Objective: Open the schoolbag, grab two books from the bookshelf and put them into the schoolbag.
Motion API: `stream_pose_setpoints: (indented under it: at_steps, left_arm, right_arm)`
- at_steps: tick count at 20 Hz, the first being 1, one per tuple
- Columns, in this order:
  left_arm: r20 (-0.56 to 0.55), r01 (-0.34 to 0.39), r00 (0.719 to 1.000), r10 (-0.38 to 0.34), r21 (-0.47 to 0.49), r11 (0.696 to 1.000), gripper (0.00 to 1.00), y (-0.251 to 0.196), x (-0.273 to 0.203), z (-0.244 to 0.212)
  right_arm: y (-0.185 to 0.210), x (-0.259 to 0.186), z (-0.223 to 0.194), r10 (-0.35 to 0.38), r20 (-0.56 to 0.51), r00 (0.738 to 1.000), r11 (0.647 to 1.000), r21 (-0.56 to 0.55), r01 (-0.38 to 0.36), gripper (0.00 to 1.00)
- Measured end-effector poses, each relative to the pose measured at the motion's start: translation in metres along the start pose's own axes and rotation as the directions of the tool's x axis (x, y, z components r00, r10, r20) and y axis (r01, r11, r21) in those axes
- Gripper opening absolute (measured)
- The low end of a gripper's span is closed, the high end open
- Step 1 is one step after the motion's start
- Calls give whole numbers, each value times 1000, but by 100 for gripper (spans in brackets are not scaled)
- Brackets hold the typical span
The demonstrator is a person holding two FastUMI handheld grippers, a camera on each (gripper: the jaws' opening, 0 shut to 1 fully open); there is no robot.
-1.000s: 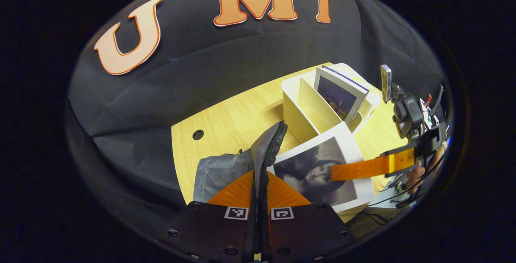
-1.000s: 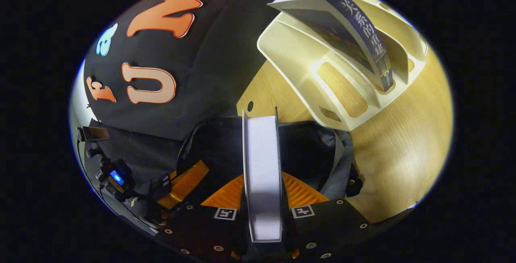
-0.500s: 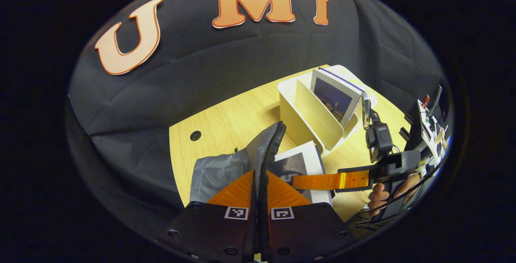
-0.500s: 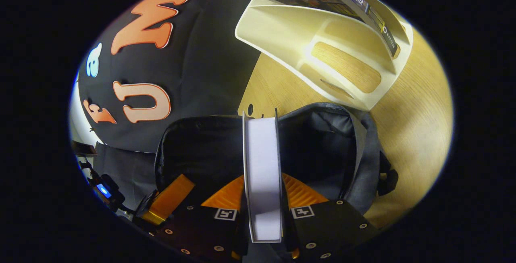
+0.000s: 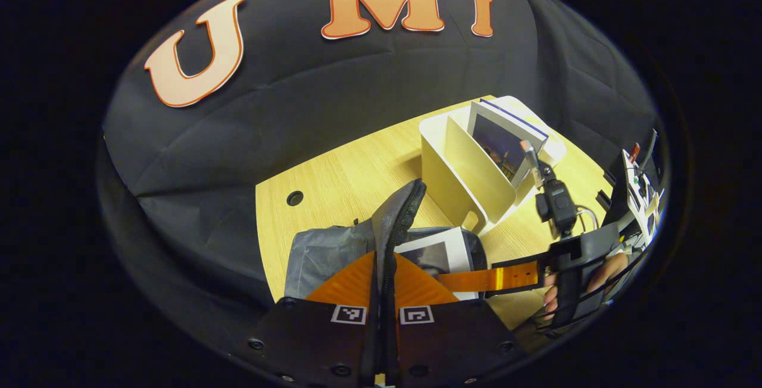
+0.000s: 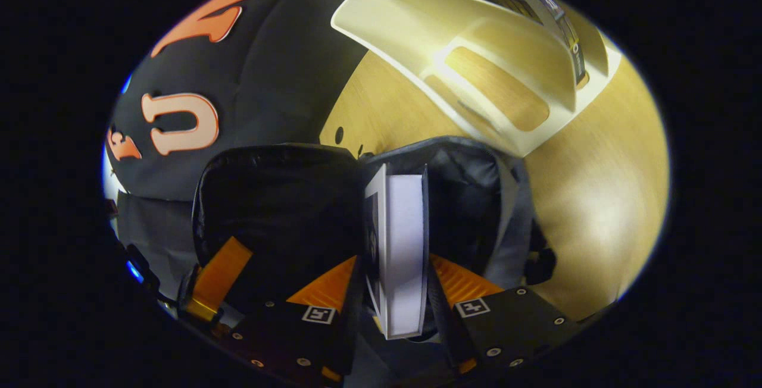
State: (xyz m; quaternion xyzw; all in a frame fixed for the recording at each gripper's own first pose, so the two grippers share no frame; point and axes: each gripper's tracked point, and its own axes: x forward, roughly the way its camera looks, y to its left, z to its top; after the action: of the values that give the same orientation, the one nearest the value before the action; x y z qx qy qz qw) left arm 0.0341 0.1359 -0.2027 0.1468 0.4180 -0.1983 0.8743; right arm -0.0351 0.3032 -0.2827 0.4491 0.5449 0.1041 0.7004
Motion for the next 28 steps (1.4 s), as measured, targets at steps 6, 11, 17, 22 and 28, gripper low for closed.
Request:
stream_pose_setpoints:
  at_steps: [6,11,17,22,28]
  left_arm:
    - [-18,-6,1000,6,-12,1000,6,-7,7,-5]
    - [-32,-23,999,22,-13,1000,6,-13,10,-10]
    - [-52,-44,998,41,-54,998,7,-18,14,-18]
    - [-69,-63,996,56,-95,993,6,-23,16,-24]
    - [-97,-102,991,88,-152,983,6,-24,13,-35]
  right_arm:
    - [-3,-45,18,-49,-26,998,985,-169,44,86]
    - [-22,-106,66,-150,51,987,945,-286,159,88]
    - [-30,-164,118,-265,91,960,870,-407,279,89]
    - [-28,-192,174,-350,164,922,765,-519,382,90]
    - [-13,-183,218,-380,152,912,713,-581,393,90]
